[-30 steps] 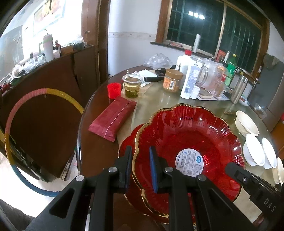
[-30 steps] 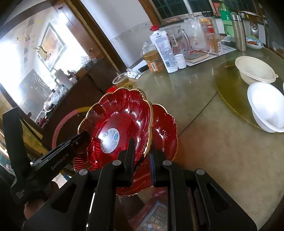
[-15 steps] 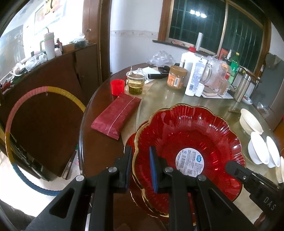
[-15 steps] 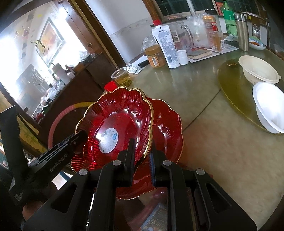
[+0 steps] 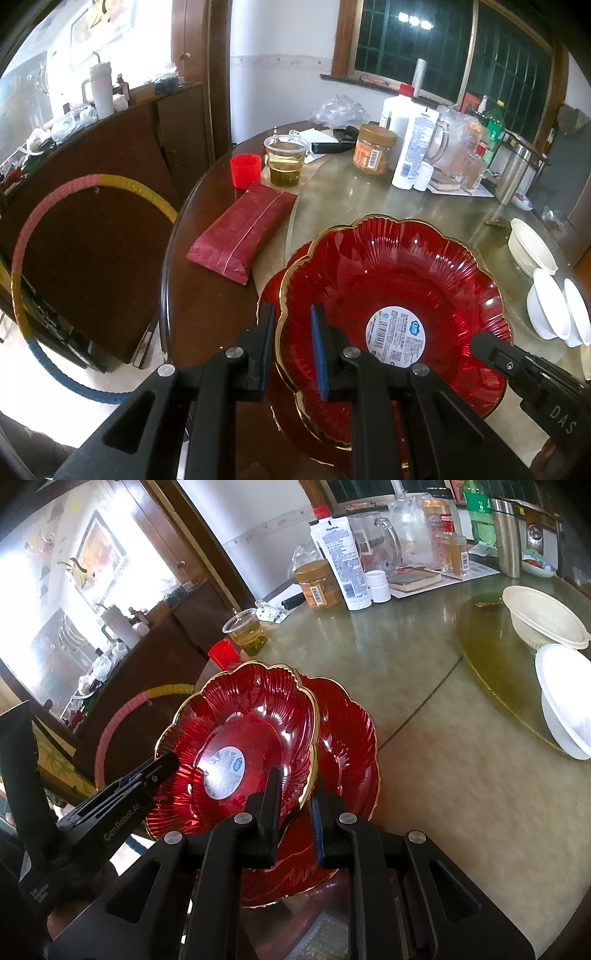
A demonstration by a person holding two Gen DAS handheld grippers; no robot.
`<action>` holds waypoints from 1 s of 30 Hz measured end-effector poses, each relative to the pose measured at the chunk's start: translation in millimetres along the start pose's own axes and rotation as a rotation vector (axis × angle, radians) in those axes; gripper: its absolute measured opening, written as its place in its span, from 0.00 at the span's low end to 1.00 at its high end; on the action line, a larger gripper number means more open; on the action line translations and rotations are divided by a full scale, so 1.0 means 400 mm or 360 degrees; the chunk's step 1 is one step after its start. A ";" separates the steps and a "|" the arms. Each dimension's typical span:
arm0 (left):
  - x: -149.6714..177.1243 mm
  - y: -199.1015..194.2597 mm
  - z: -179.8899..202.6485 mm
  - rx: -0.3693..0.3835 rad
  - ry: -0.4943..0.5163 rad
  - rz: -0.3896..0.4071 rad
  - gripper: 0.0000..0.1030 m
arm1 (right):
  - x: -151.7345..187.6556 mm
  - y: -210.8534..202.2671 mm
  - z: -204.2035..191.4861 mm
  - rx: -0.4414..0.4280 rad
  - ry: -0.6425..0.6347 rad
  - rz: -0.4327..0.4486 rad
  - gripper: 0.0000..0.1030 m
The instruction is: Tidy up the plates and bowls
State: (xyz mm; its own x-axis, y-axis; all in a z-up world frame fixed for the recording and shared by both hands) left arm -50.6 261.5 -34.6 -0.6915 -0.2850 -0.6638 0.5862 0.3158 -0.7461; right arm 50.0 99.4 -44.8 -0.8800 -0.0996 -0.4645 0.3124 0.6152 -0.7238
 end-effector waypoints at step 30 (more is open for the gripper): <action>0.021 0.054 0.023 -0.0077 0.0092 -0.0084 0.18 | 0.000 0.062 0.020 0.0075 0.0005 -0.0109 0.13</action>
State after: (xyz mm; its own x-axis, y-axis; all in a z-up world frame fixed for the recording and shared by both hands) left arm -39.8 257.5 -56.5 -0.7451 -0.2500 -0.6183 0.5280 0.3454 -0.7759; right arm 60.6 108.1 -66.8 -0.9009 -0.1376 -0.4117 0.2680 0.5697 -0.7769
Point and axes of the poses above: each gripper's, at about its wrist camera, not at the fingertips, and y roughly the way its jaws point, z to its right, x to its underside, the point moved 3 cm from there along y, roughly the way its jaws point, and after that the axes turned 11 degrees about y, right-handed, at the moved point
